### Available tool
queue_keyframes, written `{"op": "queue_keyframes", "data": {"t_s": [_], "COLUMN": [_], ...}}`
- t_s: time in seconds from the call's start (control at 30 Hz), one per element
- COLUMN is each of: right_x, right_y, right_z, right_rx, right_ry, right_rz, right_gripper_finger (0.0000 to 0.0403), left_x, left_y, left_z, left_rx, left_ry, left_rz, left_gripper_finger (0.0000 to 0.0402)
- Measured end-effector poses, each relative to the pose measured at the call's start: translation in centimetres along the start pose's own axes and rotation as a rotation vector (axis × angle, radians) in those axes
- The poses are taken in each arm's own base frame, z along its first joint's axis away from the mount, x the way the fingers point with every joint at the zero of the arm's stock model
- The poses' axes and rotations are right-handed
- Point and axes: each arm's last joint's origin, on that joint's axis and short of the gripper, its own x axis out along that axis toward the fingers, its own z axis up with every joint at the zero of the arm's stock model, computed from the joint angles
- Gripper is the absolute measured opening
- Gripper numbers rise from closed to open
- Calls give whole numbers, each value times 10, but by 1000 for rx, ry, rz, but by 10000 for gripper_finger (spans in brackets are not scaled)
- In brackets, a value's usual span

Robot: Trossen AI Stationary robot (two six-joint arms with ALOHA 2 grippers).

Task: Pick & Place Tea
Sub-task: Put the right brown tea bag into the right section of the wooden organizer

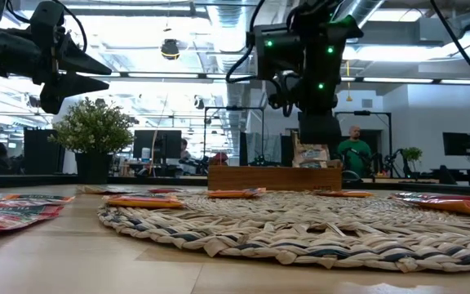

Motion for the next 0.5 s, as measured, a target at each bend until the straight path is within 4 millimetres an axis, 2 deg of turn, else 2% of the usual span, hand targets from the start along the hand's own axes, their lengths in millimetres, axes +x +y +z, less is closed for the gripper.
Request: {"op": "queue_keyframes", "data": {"t_s": [0.23, 0.5], "right_x": [4, 15], "right_y": [-2, 11], "right_z": [2, -8], "right_rx": [10, -40], "right_ry": [-9, 11], "right_rz": [2, 2], "right_gripper_finger": [0, 0], "left_x": [0, 0], "left_y": [0, 0], "left_z": [0, 0], "left_rx": [0, 0], "left_ry": [0, 0], "left_rz": [0, 0], "left_gripper_finger": [151, 151]}}
